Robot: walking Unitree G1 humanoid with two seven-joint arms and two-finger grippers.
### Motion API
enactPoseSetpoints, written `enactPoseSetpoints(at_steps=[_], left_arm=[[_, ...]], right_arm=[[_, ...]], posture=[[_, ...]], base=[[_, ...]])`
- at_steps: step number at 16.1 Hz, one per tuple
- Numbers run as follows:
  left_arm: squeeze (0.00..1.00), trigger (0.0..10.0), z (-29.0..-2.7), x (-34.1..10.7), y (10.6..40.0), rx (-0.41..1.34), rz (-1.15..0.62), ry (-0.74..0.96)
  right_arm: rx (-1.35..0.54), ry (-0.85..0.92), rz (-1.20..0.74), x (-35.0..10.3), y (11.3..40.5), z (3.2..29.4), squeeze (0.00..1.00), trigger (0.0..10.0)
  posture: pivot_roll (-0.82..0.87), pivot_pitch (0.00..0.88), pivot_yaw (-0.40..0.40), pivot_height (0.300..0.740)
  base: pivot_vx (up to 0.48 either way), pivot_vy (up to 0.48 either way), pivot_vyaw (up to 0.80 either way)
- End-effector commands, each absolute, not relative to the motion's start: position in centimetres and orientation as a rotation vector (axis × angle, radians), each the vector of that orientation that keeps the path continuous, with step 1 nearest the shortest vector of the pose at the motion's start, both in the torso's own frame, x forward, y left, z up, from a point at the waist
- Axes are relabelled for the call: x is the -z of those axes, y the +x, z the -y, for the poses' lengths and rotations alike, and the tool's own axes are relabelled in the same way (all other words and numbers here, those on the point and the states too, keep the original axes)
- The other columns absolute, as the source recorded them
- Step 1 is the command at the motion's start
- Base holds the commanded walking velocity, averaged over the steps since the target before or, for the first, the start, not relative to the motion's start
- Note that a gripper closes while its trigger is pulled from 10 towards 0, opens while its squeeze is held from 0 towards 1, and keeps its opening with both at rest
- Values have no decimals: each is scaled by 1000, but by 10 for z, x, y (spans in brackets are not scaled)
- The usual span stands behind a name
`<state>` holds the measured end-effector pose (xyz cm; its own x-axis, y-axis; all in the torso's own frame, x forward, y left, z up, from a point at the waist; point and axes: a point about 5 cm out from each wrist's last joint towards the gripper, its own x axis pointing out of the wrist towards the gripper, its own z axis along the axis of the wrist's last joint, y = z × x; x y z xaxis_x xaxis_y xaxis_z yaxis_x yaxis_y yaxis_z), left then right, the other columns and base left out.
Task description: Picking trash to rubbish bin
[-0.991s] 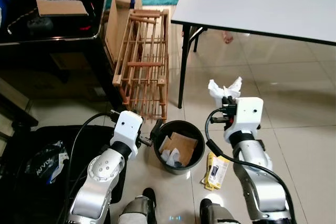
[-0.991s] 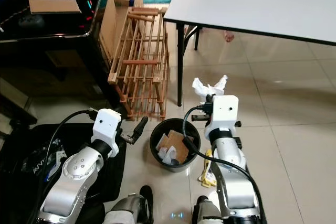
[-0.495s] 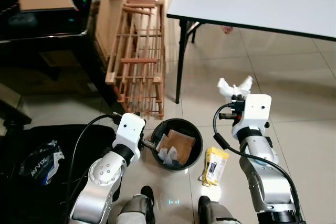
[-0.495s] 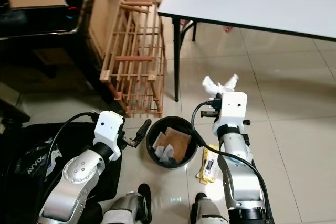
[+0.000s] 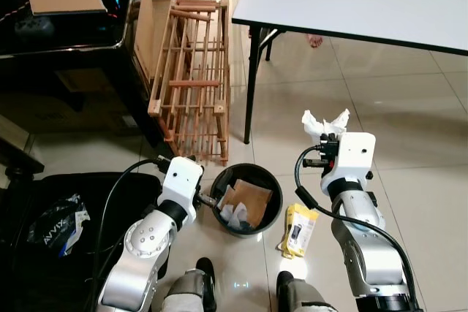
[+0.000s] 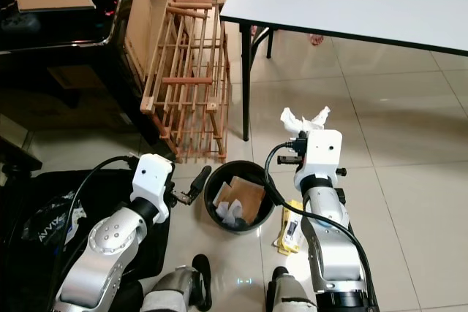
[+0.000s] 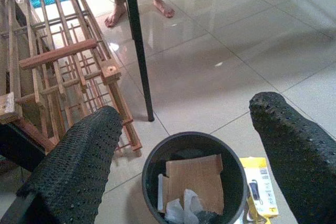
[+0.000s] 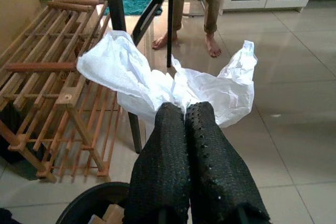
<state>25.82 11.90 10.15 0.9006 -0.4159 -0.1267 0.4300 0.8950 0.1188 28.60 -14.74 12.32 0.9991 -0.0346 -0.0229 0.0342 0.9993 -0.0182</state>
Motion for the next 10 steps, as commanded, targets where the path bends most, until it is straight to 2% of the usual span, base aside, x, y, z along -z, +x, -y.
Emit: enactPoseSetpoints(at_steps=[1, 9, 10], left_arm=[[0, 10000, -119, -99, 255, 443, -117, 151], [0, 10000, -118, -98, 255, 445, -124, 157], [0, 10000, -117, -99, 255, 447, -115, 141]], right_arm=[[34, -18, -54, -117, 282, 148, 0, 0], [35, -31, -55, -117, 279, 149, 0, 0], [34, -34, -53, -118, 280, 150, 0, 0]], posture=[[33, 294, 53, 740], [22, 302, 56, 740], [22, 302, 56, 740]], base=[[382, 0, 0], [374, 0, 0], [0, 0, 0]])
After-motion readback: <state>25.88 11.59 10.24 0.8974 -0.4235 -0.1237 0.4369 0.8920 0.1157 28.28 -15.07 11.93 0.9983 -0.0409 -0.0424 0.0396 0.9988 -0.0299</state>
